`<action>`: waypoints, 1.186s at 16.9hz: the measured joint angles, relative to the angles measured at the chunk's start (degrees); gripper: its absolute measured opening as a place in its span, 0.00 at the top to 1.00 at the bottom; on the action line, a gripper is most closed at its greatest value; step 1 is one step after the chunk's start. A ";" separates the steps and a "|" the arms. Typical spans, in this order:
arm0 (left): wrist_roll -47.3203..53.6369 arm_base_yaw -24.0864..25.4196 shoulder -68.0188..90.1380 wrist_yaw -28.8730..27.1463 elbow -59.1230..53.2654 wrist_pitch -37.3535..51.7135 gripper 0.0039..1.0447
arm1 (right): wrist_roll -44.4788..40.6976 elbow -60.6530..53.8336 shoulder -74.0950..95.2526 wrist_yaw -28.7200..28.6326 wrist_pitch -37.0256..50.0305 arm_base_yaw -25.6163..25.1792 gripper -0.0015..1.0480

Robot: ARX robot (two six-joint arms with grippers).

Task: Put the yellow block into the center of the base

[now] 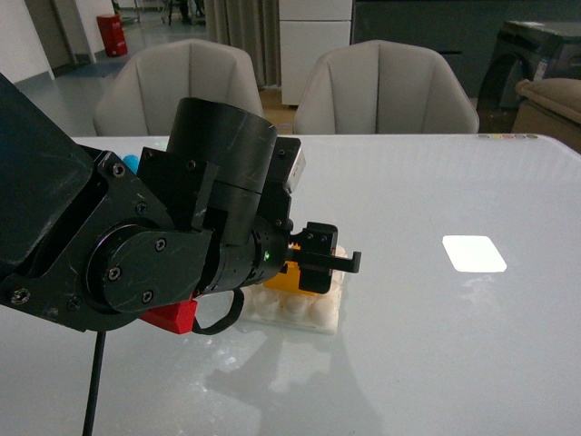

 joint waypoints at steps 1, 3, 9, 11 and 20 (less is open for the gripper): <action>0.11 -0.07 0.31 -0.17 -0.02 0.70 0.44 | 0.00 0.00 0.00 0.00 0.00 0.00 0.06; 1.16 -0.09 1.09 -0.70 0.48 1.31 0.44 | 0.00 0.00 0.00 0.00 0.00 0.00 0.06; 1.79 0.68 3.15 -1.53 1.16 -0.09 0.44 | 0.00 0.00 0.00 0.00 0.00 0.00 0.06; 0.79 0.70 3.15 -1.46 1.14 -0.07 0.43 | 0.00 0.00 0.00 0.00 0.00 0.00 0.06; -0.96 1.03 -3.04 -0.92 0.11 -0.74 0.06 | 0.00 0.00 0.00 0.00 0.00 0.00 0.06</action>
